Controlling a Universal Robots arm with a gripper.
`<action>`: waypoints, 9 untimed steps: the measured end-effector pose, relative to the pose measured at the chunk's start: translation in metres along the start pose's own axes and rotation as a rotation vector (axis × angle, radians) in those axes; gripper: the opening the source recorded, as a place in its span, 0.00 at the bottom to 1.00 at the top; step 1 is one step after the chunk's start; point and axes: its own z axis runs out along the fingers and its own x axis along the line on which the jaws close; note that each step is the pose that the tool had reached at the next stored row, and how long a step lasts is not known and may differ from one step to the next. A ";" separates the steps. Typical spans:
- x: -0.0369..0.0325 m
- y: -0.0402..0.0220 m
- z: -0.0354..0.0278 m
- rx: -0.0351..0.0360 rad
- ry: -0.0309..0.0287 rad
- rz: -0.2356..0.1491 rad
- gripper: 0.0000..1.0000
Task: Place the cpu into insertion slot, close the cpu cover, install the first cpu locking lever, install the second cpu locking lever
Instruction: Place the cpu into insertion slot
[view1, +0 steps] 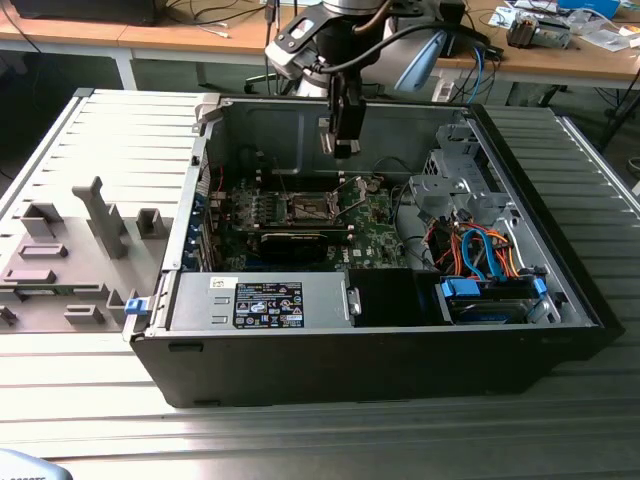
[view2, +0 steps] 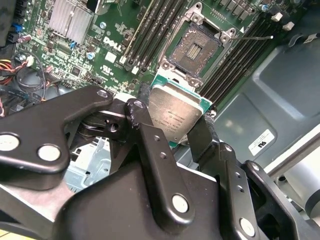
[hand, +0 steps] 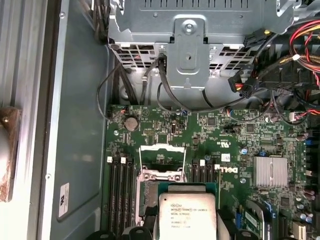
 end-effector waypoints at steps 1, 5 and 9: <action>0.0000 -0.0004 0.0002 0.0000 0.0000 0.000 0.55; 0.0001 -0.0019 0.0010 0.0000 0.0000 0.000 0.55; 0.0001 -0.0023 0.0018 0.0000 -0.0001 0.000 0.55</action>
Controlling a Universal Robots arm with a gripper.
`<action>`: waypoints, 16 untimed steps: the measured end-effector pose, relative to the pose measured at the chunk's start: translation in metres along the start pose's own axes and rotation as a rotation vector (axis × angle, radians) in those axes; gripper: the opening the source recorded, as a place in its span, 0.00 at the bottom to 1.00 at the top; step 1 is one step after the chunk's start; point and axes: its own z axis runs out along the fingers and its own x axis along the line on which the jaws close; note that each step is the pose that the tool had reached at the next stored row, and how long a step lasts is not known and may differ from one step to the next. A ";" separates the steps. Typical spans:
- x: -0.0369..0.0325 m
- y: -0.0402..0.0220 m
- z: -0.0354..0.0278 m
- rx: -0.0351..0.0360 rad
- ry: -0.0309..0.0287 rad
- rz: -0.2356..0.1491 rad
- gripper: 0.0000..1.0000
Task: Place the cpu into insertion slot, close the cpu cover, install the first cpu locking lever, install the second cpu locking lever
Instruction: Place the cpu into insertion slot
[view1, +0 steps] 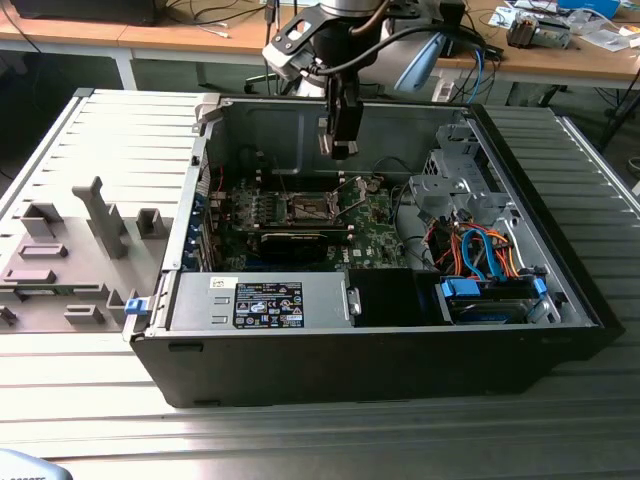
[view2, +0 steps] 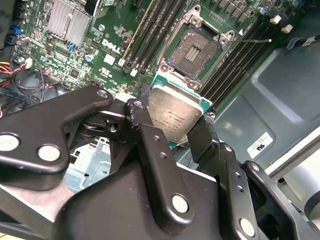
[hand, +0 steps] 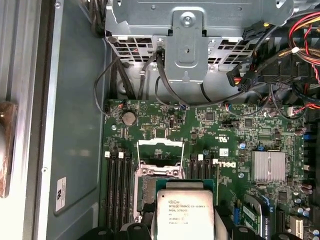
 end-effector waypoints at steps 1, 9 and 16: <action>0.0000 0.0000 0.0002 -0.0001 0.0000 0.000 0.55; 0.0002 -0.0027 0.0028 -0.0001 0.0000 0.000 0.55; 0.0004 -0.0062 0.0054 -0.0001 0.0001 0.000 0.55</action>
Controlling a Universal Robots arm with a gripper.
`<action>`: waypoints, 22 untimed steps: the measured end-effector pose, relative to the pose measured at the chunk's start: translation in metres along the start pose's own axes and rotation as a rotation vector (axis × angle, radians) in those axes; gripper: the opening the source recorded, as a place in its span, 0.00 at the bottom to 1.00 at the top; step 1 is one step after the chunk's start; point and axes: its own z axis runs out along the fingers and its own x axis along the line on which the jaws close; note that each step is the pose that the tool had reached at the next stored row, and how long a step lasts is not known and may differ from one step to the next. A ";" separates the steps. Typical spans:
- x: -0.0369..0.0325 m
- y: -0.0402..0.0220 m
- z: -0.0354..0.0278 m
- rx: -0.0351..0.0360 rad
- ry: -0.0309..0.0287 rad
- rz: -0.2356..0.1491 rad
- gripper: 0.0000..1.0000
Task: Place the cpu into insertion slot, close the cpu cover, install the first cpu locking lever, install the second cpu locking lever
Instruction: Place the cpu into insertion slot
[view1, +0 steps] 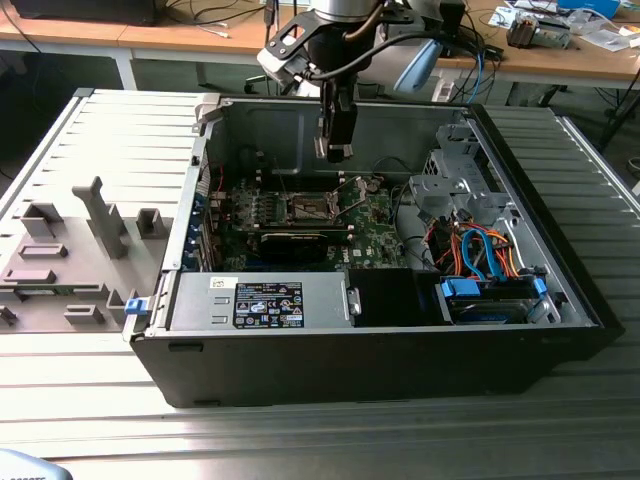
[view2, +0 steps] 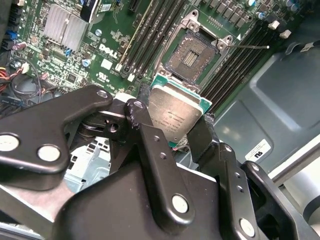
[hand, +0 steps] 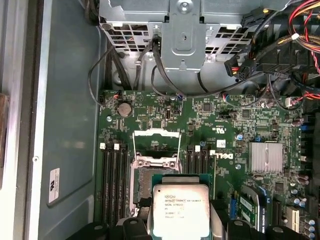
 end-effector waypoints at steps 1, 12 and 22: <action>0.0000 -0.0004 0.0003 0.0000 0.0000 0.000 0.55; 0.0003 -0.0043 0.0040 0.0000 0.0000 0.000 0.55; 0.0004 -0.0065 0.0075 0.0000 -0.0001 0.000 0.55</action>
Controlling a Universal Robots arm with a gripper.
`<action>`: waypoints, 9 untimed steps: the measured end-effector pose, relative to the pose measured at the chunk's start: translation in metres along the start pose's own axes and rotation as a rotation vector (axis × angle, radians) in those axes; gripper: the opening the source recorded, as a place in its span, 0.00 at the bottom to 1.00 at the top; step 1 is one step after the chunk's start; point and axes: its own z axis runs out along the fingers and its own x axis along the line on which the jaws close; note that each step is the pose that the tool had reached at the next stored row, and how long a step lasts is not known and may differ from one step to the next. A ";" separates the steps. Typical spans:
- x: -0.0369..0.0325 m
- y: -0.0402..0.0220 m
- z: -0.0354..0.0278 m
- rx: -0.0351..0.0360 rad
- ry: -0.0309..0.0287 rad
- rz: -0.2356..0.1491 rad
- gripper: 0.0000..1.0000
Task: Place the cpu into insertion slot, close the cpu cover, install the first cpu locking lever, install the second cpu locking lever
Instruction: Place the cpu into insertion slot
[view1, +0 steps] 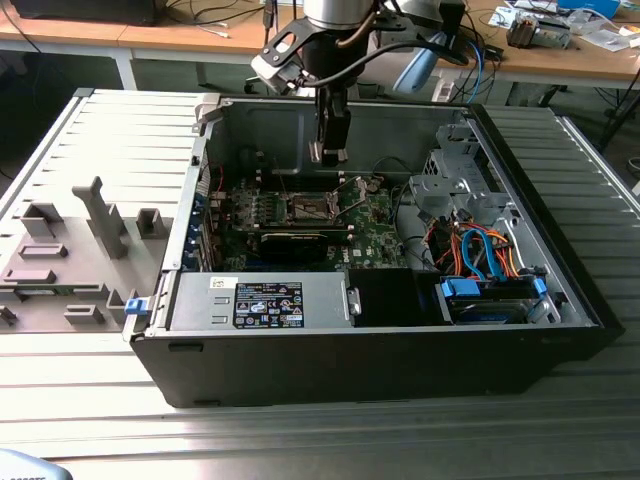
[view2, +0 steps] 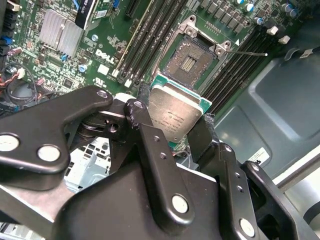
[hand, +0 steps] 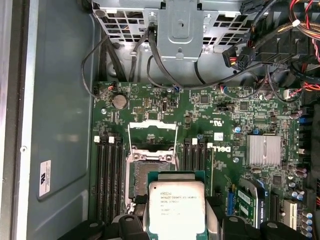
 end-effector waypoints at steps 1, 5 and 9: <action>0.0000 -0.0002 0.0002 0.0001 0.0001 0.000 0.55; 0.0001 -0.0007 0.0013 0.0000 -0.0001 0.000 0.55; 0.0001 -0.0011 0.0022 0.0000 0.0000 0.000 0.55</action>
